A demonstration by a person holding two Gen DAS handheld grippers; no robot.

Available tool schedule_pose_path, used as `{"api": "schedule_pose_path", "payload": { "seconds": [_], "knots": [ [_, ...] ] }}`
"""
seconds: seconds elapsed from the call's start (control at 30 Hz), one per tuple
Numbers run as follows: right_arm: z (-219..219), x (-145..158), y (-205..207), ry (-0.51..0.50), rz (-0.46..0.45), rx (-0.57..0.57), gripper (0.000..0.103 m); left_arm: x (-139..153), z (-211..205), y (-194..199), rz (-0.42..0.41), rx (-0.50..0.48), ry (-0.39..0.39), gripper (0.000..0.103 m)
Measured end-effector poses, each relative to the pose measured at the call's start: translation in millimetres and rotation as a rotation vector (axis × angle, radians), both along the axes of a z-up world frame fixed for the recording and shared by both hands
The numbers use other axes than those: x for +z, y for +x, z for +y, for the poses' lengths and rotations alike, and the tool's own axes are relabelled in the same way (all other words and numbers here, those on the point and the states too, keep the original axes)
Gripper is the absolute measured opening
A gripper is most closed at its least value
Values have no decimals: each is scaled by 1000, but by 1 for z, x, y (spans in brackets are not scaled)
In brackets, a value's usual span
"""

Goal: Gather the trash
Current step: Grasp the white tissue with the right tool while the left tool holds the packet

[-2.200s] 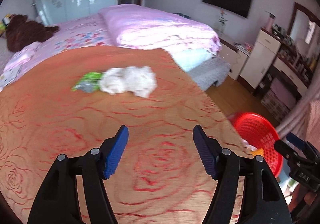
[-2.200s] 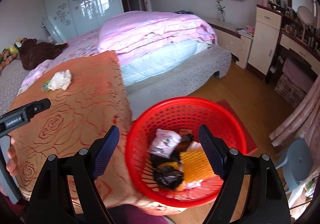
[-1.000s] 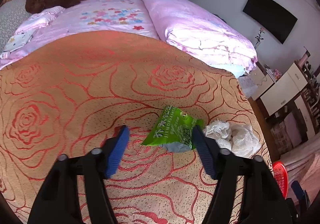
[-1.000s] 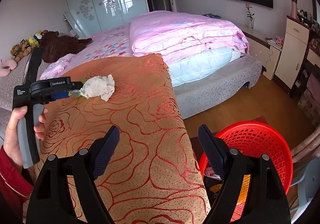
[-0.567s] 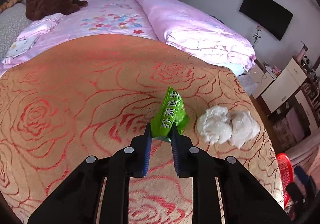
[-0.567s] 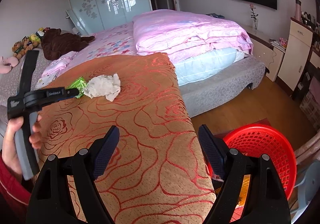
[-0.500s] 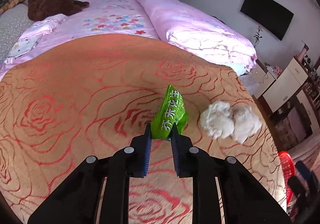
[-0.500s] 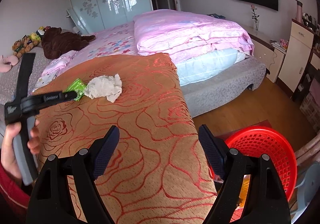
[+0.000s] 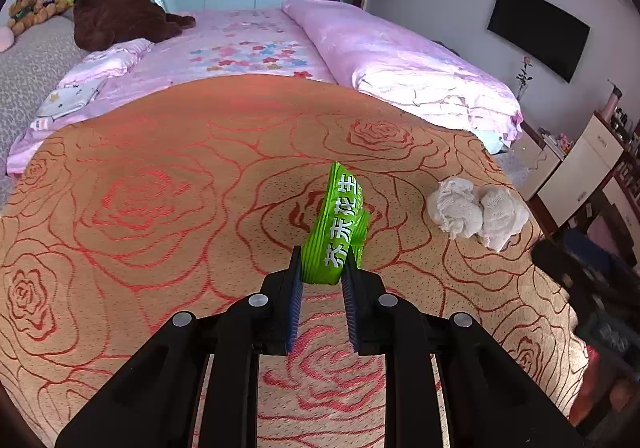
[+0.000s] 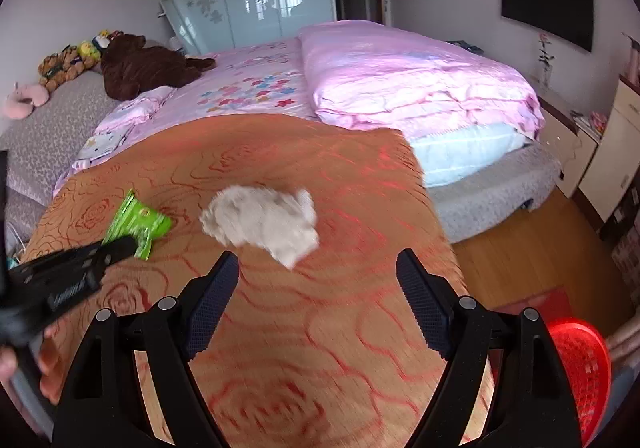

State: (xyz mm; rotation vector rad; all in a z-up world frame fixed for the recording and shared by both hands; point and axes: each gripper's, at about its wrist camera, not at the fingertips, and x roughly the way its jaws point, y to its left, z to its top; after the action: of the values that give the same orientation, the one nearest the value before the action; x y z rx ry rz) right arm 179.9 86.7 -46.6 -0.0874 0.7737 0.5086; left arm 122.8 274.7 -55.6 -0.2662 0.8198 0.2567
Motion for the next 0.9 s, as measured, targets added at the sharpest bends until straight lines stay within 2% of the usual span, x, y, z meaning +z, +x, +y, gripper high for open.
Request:
{"api": "schedule_pose_path", "payload": {
  "seconds": [0.43, 0.47, 0.53, 0.63, 0.73, 0.9],
  "knots": [
    [48, -15, 34, -69, 18, 38, 78, 2, 6, -11, -10, 11, 4, 18],
    [49, -15, 35, -68, 17, 38, 76, 2, 7, -11, -10, 11, 3, 18],
    [49, -15, 36, -59, 30, 55, 58, 1, 7, -11, -9, 13, 3, 18],
    [54, -15, 34, -67, 40, 87, 43, 2, 7, -14, -12, 13, 1, 18],
    [54, -13, 29, -65, 32, 96, 37, 4, 6, -19, -17, 15, -1, 18],
    [45, -10, 15, -53, 27, 105, 35, 10, 4, -24, -32, 17, -6, 18]
  ]
}}
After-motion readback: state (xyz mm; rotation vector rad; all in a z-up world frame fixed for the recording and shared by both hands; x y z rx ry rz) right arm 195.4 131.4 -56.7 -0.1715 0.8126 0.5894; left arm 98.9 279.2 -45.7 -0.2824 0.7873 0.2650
